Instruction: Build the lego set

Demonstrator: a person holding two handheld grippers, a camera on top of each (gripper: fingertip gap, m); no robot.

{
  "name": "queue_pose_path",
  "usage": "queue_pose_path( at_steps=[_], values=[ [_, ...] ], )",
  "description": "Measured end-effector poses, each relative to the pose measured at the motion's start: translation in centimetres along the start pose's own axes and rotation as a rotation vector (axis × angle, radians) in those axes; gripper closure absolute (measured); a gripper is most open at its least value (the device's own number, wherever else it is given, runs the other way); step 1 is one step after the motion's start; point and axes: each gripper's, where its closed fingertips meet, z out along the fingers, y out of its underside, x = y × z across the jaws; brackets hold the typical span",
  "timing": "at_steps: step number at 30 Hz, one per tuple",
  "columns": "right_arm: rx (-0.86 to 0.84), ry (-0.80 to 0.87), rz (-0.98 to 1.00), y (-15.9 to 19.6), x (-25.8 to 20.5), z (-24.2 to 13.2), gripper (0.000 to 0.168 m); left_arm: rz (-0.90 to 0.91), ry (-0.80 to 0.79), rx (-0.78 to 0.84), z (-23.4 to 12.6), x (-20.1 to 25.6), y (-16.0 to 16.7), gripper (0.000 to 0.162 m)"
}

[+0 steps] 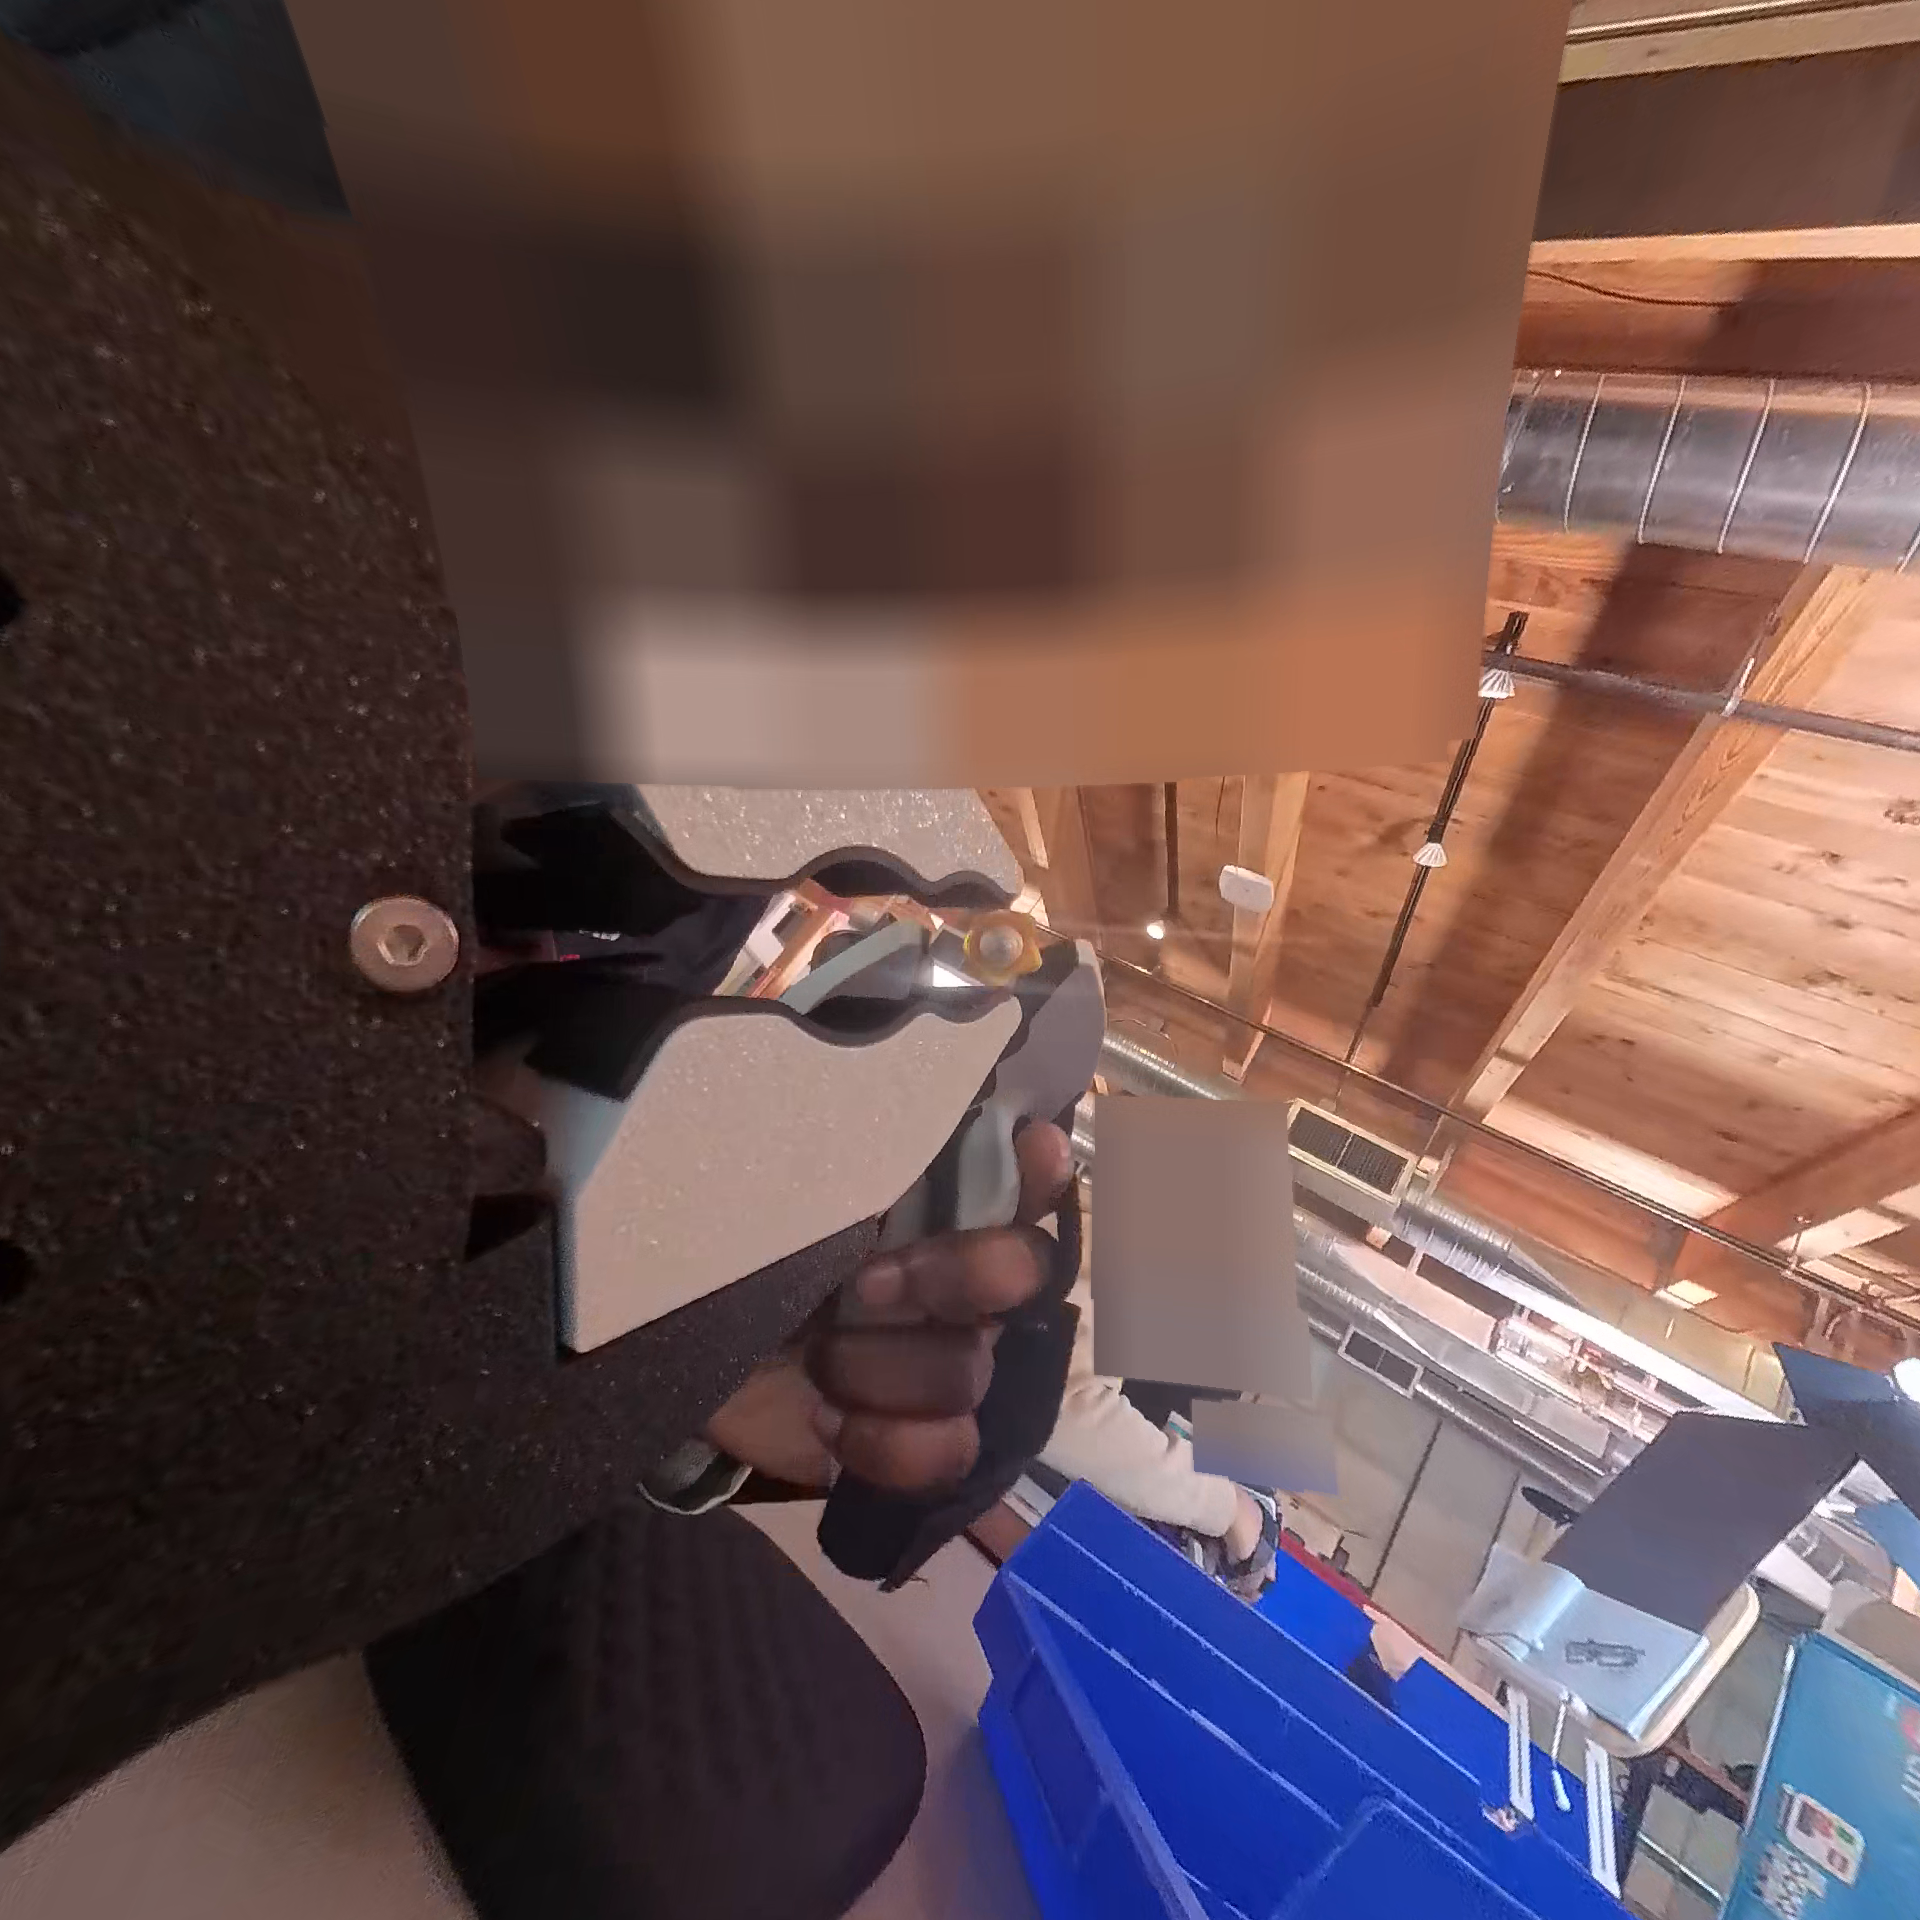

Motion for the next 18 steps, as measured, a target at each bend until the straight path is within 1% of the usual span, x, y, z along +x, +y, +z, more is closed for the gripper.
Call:
queue_pose_path(
  at_steps=[3,6,9,11,13,15,18],
  values=[
    [-0.001,-0.023,0.034,0.3,0.1,0.2,0.154,0.005,0.012,-0.014,0.0,0.0,0.1,0.137],
    [-0.004,-0.028,0.047,0.6,0.3,0.3,0.154,0.009,0.035,-0.026,-0.1,0.1,0.3,0.147],
    [-0.002,-0.026,0.047,0.6,0.6,0.3,0.154,-0.030,0.049,-0.040,-0.2,0.1,0.5,0.147],
    [-0.020,0.003,-0.001,0.6,0.9,0.3,0.154,-0.045,0.074,-0.065,-0.4,0.2,0.8,0.147],
    [-0.049,0.120,-0.156,0.4,1.9,-0.1,0.150,-0.038,0.070,-0.136,-0.7,-0.3,1.5,0.148],
    [-0.079,0.310,-0.413,-0.3,3.2,-0.8,0.146,-0.001,0.071,-0.250,-1.1,-0.7,2.8,0.148],
    [-0.135,0.549,-0.797,-1.3,3.9,-1.3,0.145,0.120,0.058,-0.420,-1.7,-1.4,4.5,0.147]
  ],
)
